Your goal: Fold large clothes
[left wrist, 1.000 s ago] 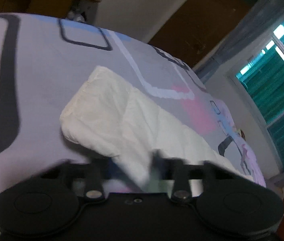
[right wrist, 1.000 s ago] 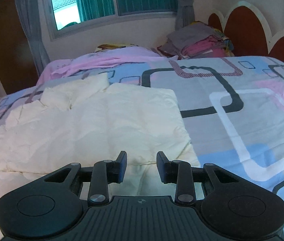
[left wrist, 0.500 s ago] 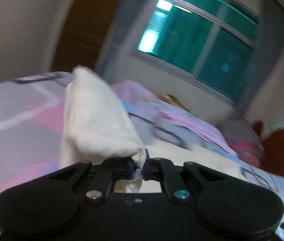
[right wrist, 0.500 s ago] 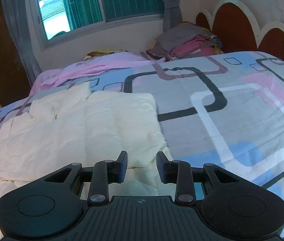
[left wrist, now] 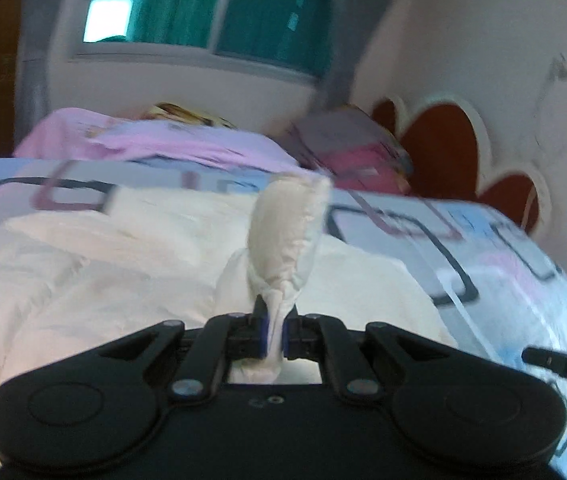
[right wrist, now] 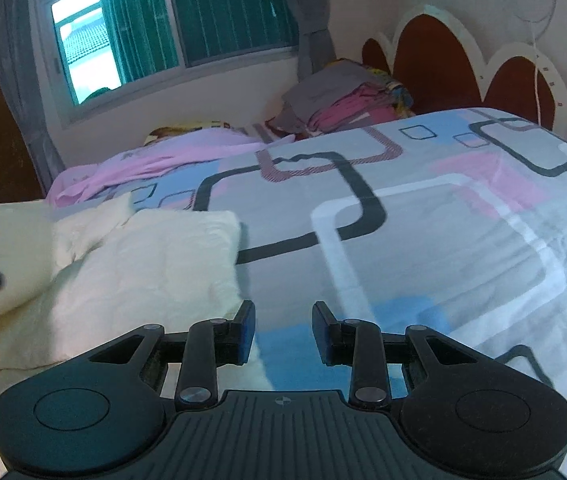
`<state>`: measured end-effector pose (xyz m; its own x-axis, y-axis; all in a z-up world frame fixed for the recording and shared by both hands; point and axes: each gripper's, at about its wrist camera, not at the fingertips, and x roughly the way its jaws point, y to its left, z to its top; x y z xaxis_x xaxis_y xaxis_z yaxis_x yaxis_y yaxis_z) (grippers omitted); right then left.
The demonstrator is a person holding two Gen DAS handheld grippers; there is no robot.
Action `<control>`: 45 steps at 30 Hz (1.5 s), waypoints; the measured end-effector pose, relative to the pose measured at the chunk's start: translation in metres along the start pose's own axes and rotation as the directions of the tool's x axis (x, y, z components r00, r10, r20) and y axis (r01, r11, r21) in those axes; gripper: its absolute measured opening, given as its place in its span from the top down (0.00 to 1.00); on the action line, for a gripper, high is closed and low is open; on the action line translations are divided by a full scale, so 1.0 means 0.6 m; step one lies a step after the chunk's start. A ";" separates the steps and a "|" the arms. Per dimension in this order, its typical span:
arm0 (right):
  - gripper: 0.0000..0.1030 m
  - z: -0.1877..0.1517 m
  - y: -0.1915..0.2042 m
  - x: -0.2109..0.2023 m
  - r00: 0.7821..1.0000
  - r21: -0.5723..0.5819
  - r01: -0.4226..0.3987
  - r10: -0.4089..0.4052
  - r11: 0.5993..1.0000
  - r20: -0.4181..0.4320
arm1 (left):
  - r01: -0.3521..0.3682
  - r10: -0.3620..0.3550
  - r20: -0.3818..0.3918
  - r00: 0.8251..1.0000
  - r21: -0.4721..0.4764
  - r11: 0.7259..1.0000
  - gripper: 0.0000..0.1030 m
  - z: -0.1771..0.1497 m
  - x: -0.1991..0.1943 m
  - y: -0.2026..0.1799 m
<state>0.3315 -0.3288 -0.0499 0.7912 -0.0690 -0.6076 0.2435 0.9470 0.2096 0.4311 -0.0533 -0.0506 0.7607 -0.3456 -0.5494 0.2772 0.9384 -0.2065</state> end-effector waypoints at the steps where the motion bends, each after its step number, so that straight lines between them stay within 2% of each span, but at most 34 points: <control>1: 0.97 0.000 -0.007 -0.001 1.000 0.006 -0.005 0.005 1.000 -0.004 | 0.013 -0.013 -0.014 1.000 0.012 1.000 0.94 -0.003 0.012 -0.015; 6: 0.97 -0.001 -0.038 -0.006 1.000 0.033 0.018 -0.018 0.999 -0.001 | 0.043 -0.039 -0.077 0.996 0.056 0.998 0.94 -0.019 0.057 -0.068; 15: 0.97 0.009 -0.070 -0.002 0.998 0.082 0.056 -0.054 0.995 -0.031 | 0.036 -0.028 -0.151 0.988 0.047 0.998 0.94 -0.052 0.096 -0.100; 16: 0.97 0.011 -0.070 -0.001 0.998 0.087 0.051 -0.048 0.995 -0.033 | 0.045 -0.034 -0.162 0.986 0.060 0.997 0.85 -0.055 0.101 -0.103; 17: 0.96 0.014 -0.069 0.001 0.999 0.097 0.044 -0.041 0.994 -0.035 | 0.053 -0.041 -0.160 0.986 0.068 0.996 0.72 -0.054 0.101 -0.108; 18: 0.96 0.018 -0.068 0.003 0.999 0.113 0.019 -0.014 0.993 -0.041 | 0.069 -0.057 -0.155 0.986 0.068 0.995 0.64 -0.053 0.096 -0.110; 19: 0.96 0.022 -0.066 0.006 0.999 0.125 -0.002 0.008 0.992 -0.048 | 0.085 -0.074 -0.147 0.986 0.064 0.994 0.46 -0.051 0.085 -0.109; 20: 0.94 0.025 -0.060 0.010 0.998 0.133 -0.021 0.028 0.991 -0.053 | 0.086 -0.079 -0.117 0.990 0.059 0.995 0.38 -0.049 0.069 -0.106; 21: 0.74 0.029 -0.053 0.014 0.998 0.133 -0.029 0.037 0.991 -0.054 | 0.082 -0.077 -0.084 0.994 0.057 0.995 0.38 -0.047 0.052 -0.100; 22: 0.31 0.032 -0.043 0.017 0.998 0.132 -0.043 0.049 0.990 -0.045 | 0.072 -0.069 -0.063 0.996 0.049 0.996 0.38 -0.043 0.033 -0.087; 23: 0.17 0.035 -0.032 0.016 0.998 0.128 -0.060 0.063 0.990 -0.018 | 0.051 -0.049 -0.051 0.998 0.035 0.998 0.38 -0.039 0.017 -0.070; 24: 0.15 0.039 -0.019 0.016 0.995 0.112 -0.100 0.100 0.989 0.006 | 0.024 -0.023 -0.028 0.999 0.016 1.000 0.40 -0.037 0.000 -0.050; 25: 0.15 0.043 -0.004 0.021 0.991 0.098 -0.135 0.136 0.986 0.003 | -0.006 0.006 -0.006 1.000 -0.003 1.000 0.43 -0.036 -0.018 -0.026; 26: 0.18 0.047 0.010 0.027 0.985 0.090 -0.172 0.174 0.981 -0.006 | -0.052 0.052 0.012 0.999 -0.017 0.999 0.51 -0.036 -0.036 0.003; 27: 0.30 0.050 0.027 0.036 0.976 0.088 -0.214 0.217 0.973 -0.022 | -0.109 0.110 0.024 0.994 -0.034 0.993 0.53 -0.037 -0.055 0.037; 28: 0.36 0.053 0.042 0.044 0.968 0.093 -0.243 0.247 0.965 -0.035 | -0.160 0.162 0.032 0.986 -0.055 0.986 0.53 -0.042 -0.073 0.072; 30: 0.36 0.058 0.075 0.061 0.957 0.093 -0.280 0.286 0.956 -0.058 | -0.236 0.239 0.021 0.971 -0.099 0.967 0.53 -0.052 -0.096 0.134; 32: 0.36 0.058 0.104 0.087 0.951 0.081 -0.279 0.287 0.957 -0.118 | -0.291 0.292 -0.009 0.956 -0.124 0.949 0.53 -0.062 -0.107 0.186; 35: 0.37 0.046 0.136 0.136 0.943 0.084 -0.253 0.265 0.964 -0.203 | -0.311 0.309 -0.034 0.950 -0.146 0.939 0.53 -0.071 -0.104 0.230; 36: 0.48 0.041 0.141 0.149 0.936 0.099 -0.256 0.272 0.962 -0.222 | -0.304 0.301 -0.044 0.953 -0.144 0.942 0.53 -0.073 -0.098 0.239; 37: 0.82 0.037 0.145 0.158 0.922 0.120 -0.282 0.304 0.952 -0.242 | -0.307 0.303 -0.049 0.952 -0.133 0.943 0.55 -0.075 -0.095 0.246; 38: 0.83 0.034 0.154 0.162 0.912 0.127 -0.298 0.321 0.946 -0.256 | -0.324 0.320 -0.050 0.946 -0.112 0.939 0.57 -0.076 -0.089 0.251; 39: 0.85 0.031 0.169 0.160 0.912 0.096 -0.310 0.324 0.946 -0.253 | -0.340 0.336 -0.056 0.940 -0.104 0.935 0.57 -0.079 -0.084 0.258; 41: 0.85 0.024 0.198 0.155 0.924 0.005 -0.306 0.299 0.952 -0.240 | -0.385 0.377 -0.082 0.923 -0.120 0.915 0.56 -0.085 -0.076 0.282; 43: 0.85 0.012 0.206 0.160 0.940 -0.046 -0.259 0.240 0.965 -0.244 | -0.371 0.363 -0.084 0.928 -0.135 0.919 0.56 -0.092 -0.080 0.305; 45: 0.85 0.001 0.193 0.168 0.936 -0.012 -0.252 0.241 0.968 -0.259 | -0.353 0.344 -0.091 0.934 -0.116 0.928 0.56 -0.095 -0.080 0.312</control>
<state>0.4399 -0.2263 -0.0864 0.6537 0.2444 -0.7162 0.0295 0.9375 0.3468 0.4131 0.1390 -0.1087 0.7528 -0.0003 -0.6582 -0.0798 0.9926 -0.0918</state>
